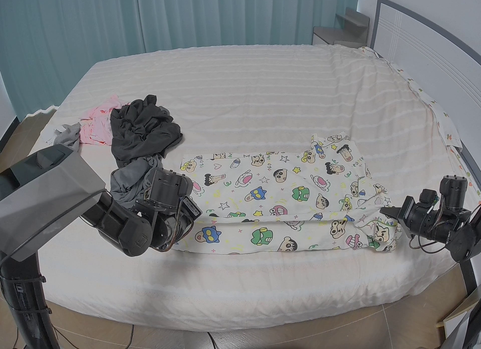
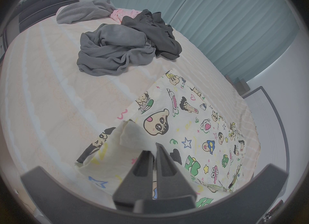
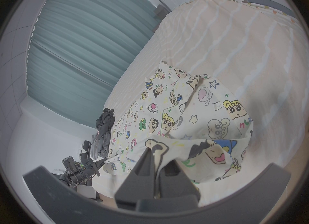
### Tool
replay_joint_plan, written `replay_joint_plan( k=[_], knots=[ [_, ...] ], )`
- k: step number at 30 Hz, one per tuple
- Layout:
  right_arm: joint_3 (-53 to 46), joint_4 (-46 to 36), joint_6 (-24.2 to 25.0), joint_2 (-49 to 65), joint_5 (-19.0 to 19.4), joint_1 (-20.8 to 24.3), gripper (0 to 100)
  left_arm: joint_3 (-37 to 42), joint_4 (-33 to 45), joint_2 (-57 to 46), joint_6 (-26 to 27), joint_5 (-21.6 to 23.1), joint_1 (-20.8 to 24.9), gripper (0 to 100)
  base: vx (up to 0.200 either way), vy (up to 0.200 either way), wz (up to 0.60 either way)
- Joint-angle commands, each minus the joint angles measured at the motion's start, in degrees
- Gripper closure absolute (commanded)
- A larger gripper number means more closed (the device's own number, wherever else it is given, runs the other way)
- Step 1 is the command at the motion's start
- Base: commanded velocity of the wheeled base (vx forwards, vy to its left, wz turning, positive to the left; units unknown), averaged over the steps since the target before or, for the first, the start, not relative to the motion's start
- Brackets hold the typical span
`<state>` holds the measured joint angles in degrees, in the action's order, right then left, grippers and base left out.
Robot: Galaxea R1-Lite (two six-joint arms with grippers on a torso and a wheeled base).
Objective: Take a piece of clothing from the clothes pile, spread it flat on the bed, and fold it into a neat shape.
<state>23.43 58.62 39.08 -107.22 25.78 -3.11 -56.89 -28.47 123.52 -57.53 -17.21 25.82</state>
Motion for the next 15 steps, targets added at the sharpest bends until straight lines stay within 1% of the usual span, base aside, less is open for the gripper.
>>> replay_joint_plan(
  k=[1, 6, 10, 11, 15],
  knots=[
    [-1.4, 3.4, 0.2, -4.4, -0.2, -0.1, 100, -0.9, 0.0, 1.6, 0.0, 0.0, -0.2, 100, 0.0, 0.0, 0.0],
    [-2.3, 8.1, 0.5, -6.2, -1.9, -0.1, 100, -2.3, -0.1, 2.1, -0.1, 0.0, -0.2, 100, 0.0, 0.0, 0.0],
    [-3.0, 9.8, 1.1, -7.0, -2.1, -0.1, 100, -2.6, -0.1, 2.1, -0.1, 0.0, -0.2, 100, 0.0, 0.0, 0.0],
    [-3.0, 9.8, 1.1, -7.0, -2.1, -0.1, 100, -2.6, -0.1, 2.1, -0.1, 0.0, -0.2, 0, 0.0, 0.0, 0.0],
    [-3.7, 12.8, 3.8, -7.0, -2.1, -0.1, 100, -2.6, -0.3, 2.2, -0.1, 0.0, -0.3, 0, 0.0, 0.0, 0.0]
  ],
)
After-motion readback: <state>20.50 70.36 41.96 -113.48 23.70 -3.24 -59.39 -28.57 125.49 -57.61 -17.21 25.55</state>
